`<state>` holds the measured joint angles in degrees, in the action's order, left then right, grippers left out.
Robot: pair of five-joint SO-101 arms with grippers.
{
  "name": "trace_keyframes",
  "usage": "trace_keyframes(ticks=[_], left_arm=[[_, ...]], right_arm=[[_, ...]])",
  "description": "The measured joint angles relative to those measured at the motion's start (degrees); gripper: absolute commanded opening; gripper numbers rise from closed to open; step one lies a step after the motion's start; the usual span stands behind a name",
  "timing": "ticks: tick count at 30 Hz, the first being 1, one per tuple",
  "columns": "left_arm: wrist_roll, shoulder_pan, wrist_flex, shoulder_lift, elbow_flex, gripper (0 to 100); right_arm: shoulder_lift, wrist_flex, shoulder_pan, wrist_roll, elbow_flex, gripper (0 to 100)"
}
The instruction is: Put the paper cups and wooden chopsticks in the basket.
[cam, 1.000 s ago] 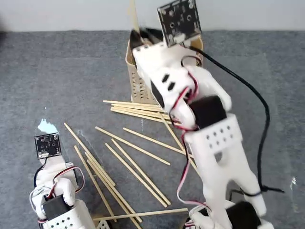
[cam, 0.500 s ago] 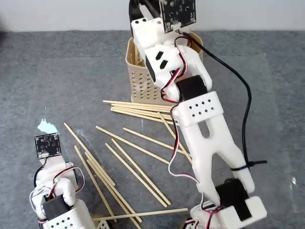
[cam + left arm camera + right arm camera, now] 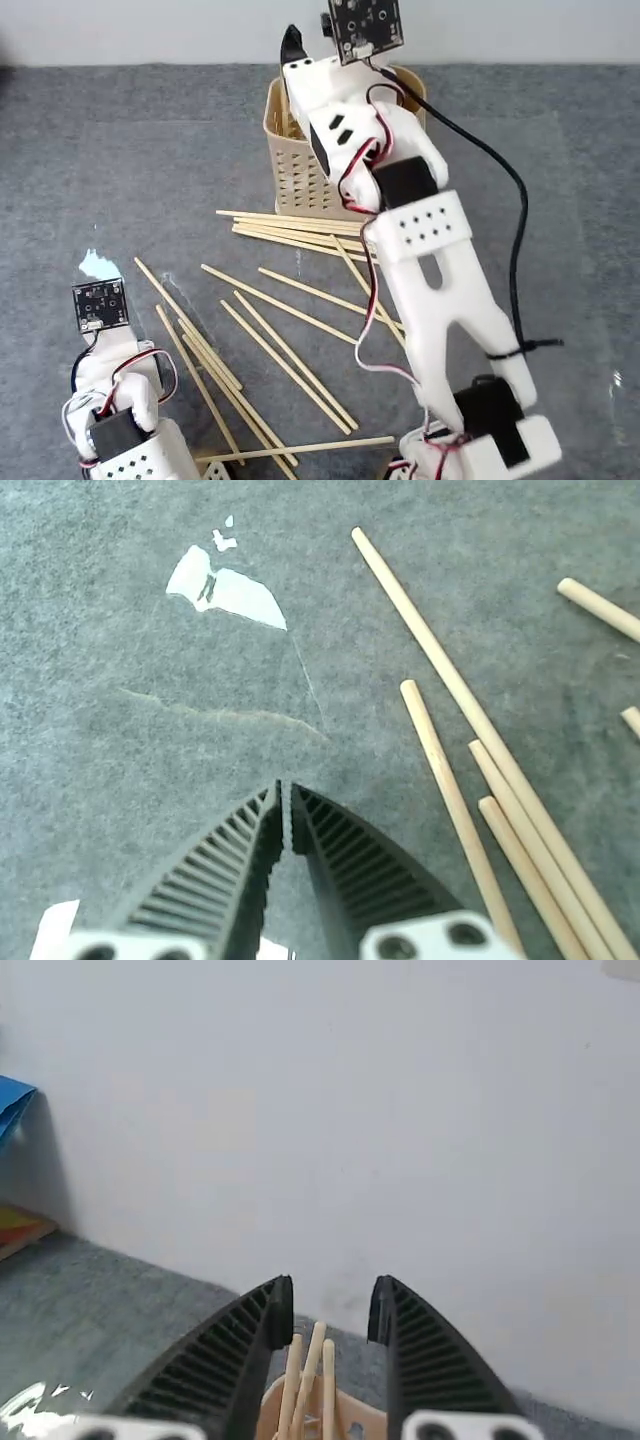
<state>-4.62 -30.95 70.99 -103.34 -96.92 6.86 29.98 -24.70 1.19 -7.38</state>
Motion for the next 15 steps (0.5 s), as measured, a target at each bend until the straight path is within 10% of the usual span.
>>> trace_keyframes(ticks=[15], left_arm=[[0.0, 0.0, 0.0, 0.0, 0.0, 1]], right_arm=[[6.2, 47.6, -7.4, 0.0, 4.0, 12.3]])
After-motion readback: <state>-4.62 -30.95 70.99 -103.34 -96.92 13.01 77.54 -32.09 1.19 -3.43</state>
